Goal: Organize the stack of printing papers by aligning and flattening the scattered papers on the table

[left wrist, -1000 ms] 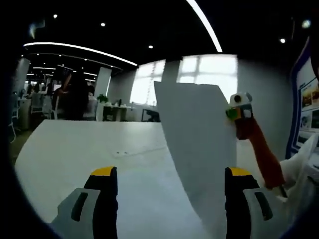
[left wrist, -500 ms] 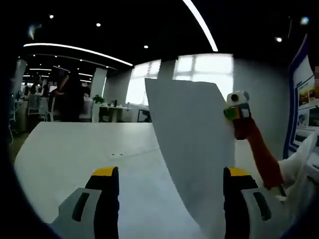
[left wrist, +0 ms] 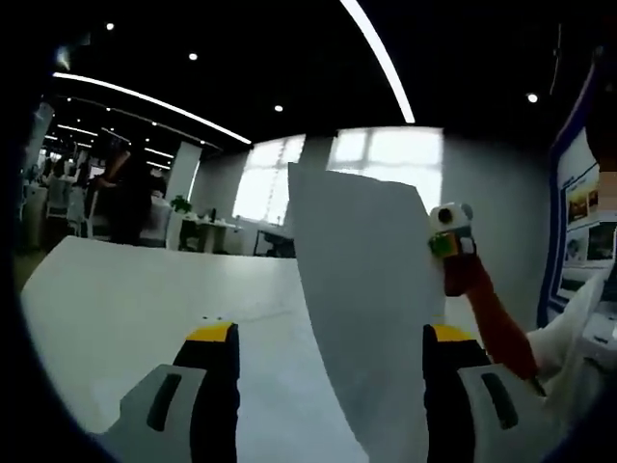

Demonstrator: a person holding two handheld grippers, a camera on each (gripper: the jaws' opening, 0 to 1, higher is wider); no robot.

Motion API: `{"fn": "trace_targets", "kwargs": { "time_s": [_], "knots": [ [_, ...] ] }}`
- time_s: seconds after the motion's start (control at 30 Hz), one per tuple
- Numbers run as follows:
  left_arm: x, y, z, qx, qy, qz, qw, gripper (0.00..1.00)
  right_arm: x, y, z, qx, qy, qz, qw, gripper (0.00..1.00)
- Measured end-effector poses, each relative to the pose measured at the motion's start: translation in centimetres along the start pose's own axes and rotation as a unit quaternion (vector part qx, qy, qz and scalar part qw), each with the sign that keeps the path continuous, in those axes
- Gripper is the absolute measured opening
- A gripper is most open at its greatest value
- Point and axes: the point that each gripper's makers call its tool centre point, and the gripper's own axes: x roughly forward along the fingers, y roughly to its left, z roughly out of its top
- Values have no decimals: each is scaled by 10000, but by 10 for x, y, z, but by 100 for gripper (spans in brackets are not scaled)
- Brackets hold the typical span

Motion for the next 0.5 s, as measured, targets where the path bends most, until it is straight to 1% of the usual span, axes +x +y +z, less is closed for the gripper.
{"fn": "trace_targets", "kwargs": {
  "time_s": [0.03,0.07,0.1,0.27,0.43,0.5],
  "knots": [
    [0,0,2,-18,-32,-4,10000,74,0,0,0,2,7,8,10000,0],
    [0,0,3,-20,-55,-25,10000,75,1,0,-1,3,13,15,10000,0],
    [0,-1,4,-27,-76,-41,10000,75,2,3,-2,4,17,72,10000,0],
    [0,-8,6,-45,-145,-150,9998,70,5,12,-6,65,18,300,9995,0],
    [0,-6,14,-59,-280,-204,9994,65,8,16,-10,69,72,359,9993,0],
    [0,-9,16,-80,-284,-230,9993,65,9,16,-11,61,98,363,9993,0]
  ]
}}
